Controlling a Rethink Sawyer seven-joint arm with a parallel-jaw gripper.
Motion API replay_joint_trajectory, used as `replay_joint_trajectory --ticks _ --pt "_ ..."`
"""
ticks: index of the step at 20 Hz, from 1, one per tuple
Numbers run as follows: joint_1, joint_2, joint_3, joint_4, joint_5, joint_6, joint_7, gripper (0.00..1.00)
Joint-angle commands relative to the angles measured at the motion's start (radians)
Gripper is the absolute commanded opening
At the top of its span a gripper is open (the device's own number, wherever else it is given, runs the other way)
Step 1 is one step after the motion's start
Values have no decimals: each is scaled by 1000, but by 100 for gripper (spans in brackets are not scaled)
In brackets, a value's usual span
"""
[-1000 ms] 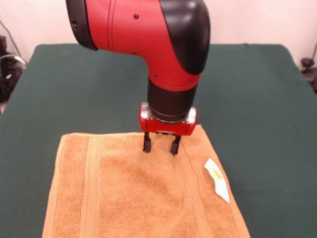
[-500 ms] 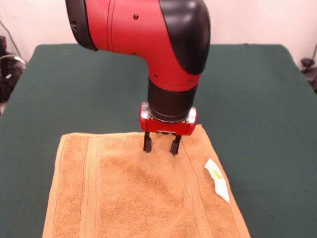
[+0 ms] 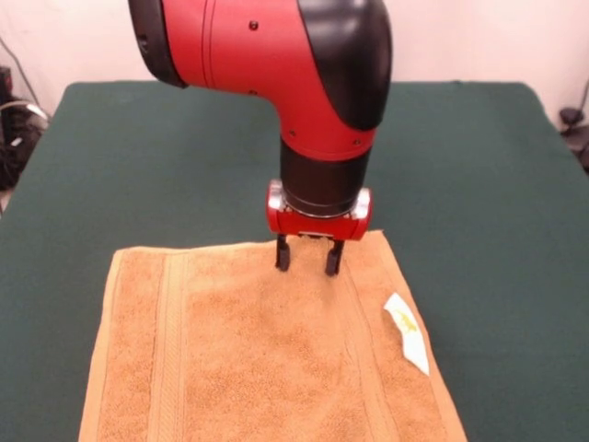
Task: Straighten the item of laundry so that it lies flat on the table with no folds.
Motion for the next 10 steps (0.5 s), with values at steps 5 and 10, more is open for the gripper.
replay_joint_trajectory --ticks 5,10 --pt "76 -34 44 297 106 -37 306 100" --pt "76 -33 50 334 137 -81 309 100"
